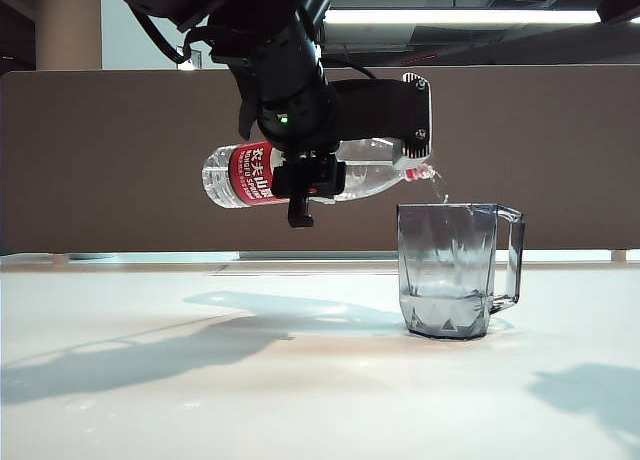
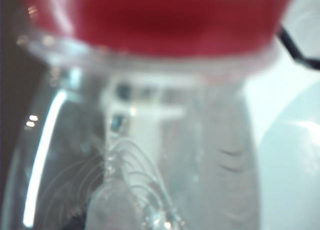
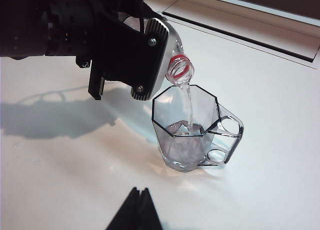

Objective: Pick up the mineral water bottle with the left hand on the table and pour water into the mug until it's half full.

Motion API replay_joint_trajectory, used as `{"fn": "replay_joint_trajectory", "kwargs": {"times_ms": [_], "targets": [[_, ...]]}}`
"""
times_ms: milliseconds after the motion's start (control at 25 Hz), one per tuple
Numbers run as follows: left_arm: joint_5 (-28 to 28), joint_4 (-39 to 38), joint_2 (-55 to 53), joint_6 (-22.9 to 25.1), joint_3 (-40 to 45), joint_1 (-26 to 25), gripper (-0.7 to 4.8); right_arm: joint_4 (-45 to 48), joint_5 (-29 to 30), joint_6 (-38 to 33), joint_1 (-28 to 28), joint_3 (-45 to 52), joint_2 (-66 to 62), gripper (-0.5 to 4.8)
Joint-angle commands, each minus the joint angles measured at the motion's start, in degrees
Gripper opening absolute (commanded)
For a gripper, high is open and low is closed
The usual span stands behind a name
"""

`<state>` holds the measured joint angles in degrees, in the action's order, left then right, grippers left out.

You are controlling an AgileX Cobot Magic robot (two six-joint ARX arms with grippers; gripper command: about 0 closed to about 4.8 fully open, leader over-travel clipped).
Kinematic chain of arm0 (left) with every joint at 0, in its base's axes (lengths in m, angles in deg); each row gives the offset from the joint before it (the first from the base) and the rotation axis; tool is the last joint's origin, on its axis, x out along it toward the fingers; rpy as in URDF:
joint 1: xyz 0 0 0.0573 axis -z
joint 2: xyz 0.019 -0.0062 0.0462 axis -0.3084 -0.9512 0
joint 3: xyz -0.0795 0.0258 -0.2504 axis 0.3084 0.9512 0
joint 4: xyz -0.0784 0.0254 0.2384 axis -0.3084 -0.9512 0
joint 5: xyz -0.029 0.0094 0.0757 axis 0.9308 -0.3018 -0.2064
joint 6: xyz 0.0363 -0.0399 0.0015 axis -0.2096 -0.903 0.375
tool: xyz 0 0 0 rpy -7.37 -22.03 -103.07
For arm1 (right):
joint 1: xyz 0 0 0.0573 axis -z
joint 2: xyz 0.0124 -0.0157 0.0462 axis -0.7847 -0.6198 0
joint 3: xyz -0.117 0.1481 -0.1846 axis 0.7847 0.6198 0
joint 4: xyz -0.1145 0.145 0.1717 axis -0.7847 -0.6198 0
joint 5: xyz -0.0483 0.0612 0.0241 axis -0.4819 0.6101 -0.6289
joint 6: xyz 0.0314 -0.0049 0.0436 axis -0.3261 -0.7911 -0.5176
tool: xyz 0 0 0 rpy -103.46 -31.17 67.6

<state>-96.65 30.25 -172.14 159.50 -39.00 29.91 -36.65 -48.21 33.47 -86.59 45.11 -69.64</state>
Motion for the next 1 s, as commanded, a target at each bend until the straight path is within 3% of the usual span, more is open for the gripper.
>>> {"fn": "replay_joint_trajectory", "kwargs": {"times_ms": [40,1000], "targets": [[-1.3,2.4,0.5,1.4,-0.5,0.1,1.75,0.8,0.1,-0.1,0.0,-0.3,0.1,-0.01],[-1.2,2.5,0.5,1.1,-0.5,0.1,1.74,0.8,0.1,-0.1,0.0,-0.3,0.1,-0.02]]}}
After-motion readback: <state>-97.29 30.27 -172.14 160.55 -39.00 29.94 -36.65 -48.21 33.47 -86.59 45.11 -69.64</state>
